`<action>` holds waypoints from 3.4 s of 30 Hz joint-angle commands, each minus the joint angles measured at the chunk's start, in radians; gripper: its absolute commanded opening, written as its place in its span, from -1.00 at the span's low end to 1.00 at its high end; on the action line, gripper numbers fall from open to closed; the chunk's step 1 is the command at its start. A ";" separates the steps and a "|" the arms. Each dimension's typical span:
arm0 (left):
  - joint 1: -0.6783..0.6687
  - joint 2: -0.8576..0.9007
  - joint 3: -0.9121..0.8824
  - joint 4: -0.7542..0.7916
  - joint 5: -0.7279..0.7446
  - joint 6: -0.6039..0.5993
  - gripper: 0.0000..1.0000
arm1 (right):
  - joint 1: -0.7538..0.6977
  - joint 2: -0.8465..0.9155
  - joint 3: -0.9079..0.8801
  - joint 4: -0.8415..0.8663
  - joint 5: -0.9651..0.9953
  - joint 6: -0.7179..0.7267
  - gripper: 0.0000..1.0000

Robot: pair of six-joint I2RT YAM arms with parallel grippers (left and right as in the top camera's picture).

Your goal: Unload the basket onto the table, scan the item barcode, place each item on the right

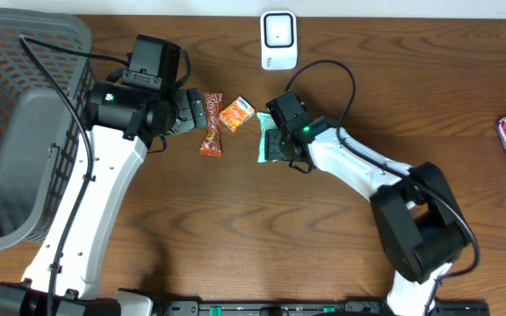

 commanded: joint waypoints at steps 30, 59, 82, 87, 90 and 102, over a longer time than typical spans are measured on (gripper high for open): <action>0.002 -0.002 -0.002 -0.002 -0.010 0.003 0.96 | 0.153 0.094 -0.005 0.249 0.337 -0.173 0.34; 0.002 -0.002 -0.002 -0.003 -0.010 0.003 0.96 | -0.275 -0.044 -0.022 0.076 -0.830 -0.279 -0.98; 0.002 -0.002 -0.002 -0.003 -0.010 0.003 0.96 | -0.517 0.037 -0.067 -0.060 -0.783 -0.293 0.24; 0.002 -0.002 -0.002 -0.003 -0.010 0.003 0.96 | -0.474 -0.169 -0.067 -0.172 -0.591 -0.293 0.27; 0.002 -0.002 -0.002 -0.002 -0.010 0.003 0.96 | -0.401 -0.262 -0.067 -0.202 -0.554 -0.293 0.16; 0.002 -0.002 -0.002 -0.002 -0.010 0.003 0.96 | -0.146 -0.261 -0.067 -0.172 -0.229 -0.272 0.28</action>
